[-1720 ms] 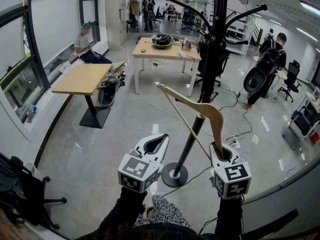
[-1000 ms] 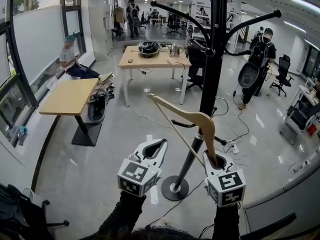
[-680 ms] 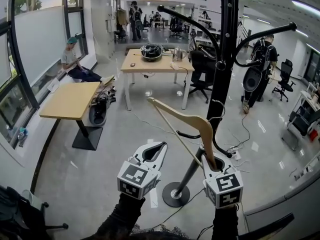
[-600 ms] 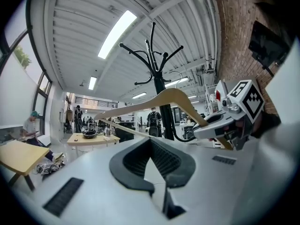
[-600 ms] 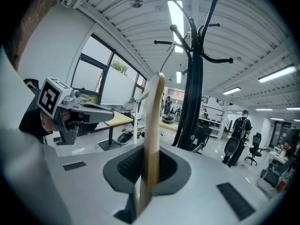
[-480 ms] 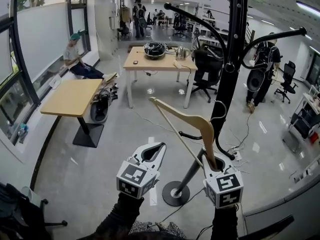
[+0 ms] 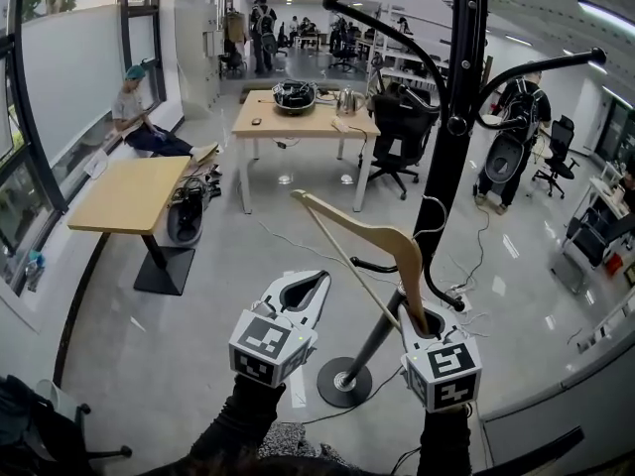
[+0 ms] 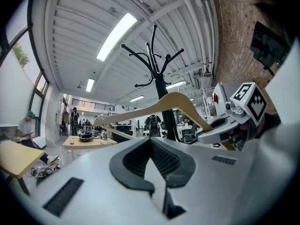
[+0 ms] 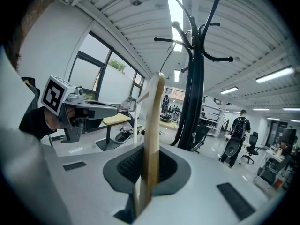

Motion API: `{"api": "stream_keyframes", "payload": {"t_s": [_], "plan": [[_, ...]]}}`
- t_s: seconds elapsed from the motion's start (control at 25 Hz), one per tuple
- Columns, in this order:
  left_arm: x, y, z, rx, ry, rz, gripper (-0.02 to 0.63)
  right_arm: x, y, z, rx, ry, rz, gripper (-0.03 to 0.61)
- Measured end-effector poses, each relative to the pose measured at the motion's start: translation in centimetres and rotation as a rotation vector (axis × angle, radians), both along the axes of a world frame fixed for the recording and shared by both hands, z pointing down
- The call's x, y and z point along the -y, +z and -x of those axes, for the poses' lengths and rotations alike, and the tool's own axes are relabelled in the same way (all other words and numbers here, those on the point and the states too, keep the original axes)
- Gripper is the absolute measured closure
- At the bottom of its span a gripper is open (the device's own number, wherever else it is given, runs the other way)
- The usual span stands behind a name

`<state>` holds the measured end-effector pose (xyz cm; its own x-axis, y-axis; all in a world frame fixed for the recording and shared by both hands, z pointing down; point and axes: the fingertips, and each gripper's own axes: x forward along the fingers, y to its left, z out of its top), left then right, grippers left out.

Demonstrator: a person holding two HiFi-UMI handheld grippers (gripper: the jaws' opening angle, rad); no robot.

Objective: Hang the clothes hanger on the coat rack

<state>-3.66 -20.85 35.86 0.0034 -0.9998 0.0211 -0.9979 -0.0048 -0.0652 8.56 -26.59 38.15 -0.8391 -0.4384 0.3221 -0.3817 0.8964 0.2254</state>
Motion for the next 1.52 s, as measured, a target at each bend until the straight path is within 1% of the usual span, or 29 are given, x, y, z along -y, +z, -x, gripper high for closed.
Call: {"api": "stream_keyframes", "payload": {"t_s": [0.16,0.4,0.56,0.84,0.96,1.2,1.32,1.52], "plan": [[0.7,0.7,0.6,-0.022,0.033,0.013,0.605,0.2,0.1,0.3,-0.019,0.034,-0.015,0.551],[2.3,-0.1,3.0,-0.037,0.089,-0.030,0.606,0.9,-1.2,1.4,-0.040,0.126,-0.048,0.551],[3.5,-0.1,4.1,-0.058,0.162,-0.013,0.606,1.5,-1.7,2.9,-0.052,0.196,-0.059,0.551],[5.8,-1.5,7.0,-0.027,0.278,-0.019,0.606,2.4,-3.1,5.6,-0.045,0.312,-0.063,0.551],[6.8,-1.8,8.6,-0.024,0.318,-0.035,0.606,3.0,-3.3,6.9,-0.050,0.361,-0.067,0.551],[9.1,-2.6,10.7,-0.043,0.417,-0.072,0.606,4.2,-3.7,8.5,-0.065,0.476,-0.076,0.551],[10.1,-2.9,11.1,-0.065,0.471,-0.071,0.605,4.9,-4.1,8.9,-0.063,0.536,-0.065,0.551],[11.0,-2.5,11.4,-0.062,0.537,-0.070,0.605,5.5,-4.2,8.9,-0.067,0.634,-0.046,0.551]]}}
